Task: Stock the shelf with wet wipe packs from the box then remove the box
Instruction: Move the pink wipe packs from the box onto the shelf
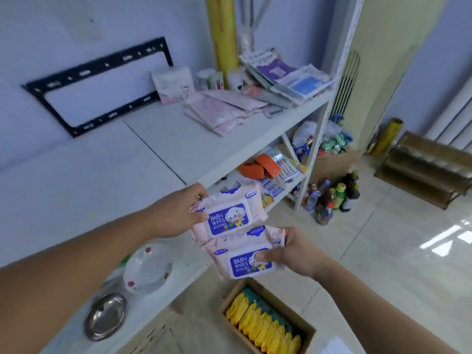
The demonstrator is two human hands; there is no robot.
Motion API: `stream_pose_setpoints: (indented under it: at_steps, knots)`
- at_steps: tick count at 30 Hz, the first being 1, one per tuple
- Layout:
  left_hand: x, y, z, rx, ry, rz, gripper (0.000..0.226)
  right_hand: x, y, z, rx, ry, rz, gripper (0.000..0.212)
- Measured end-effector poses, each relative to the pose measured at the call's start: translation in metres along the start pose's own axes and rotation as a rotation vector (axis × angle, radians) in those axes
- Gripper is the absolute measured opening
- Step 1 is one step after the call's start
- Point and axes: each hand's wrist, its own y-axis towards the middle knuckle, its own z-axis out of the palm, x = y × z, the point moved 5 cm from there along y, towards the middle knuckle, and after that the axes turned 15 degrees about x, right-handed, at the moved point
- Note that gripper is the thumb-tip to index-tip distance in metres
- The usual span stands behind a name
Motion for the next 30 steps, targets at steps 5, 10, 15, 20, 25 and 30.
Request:
stream_pose_setpoints:
  at_steps: [5,10,15,20,25,30]
  knots:
    - [0.003,-0.082,-0.065,-0.188,0.044,-0.042,0.025,0.089,0.022,0.028,0.094,-0.104,-0.137,0.041]
    - [0.049,-0.167,-0.098,-0.317,0.006,-0.157,0.026,0.145,0.063,0.083,0.204,-0.183,-0.192,0.028]
    - [0.123,-0.251,-0.109,-0.392,-0.002,-0.281,0.025,0.186,0.112,0.167,0.343,-0.254,-0.253,0.024]
    - [0.216,-0.331,-0.109,-0.386,0.004,-0.467,0.024,0.199,0.166,0.264,0.427,-0.266,-0.247,0.032]
    - [0.308,-0.386,-0.106,-0.302,0.053,-0.606,0.023,0.203,0.214,0.358,0.444,-0.275,-0.243,0.025]
    - [0.370,-0.409,-0.104,-0.273,0.074,-0.704,0.029,0.195,0.250,0.423,0.384,-0.279,-0.226,0.022]
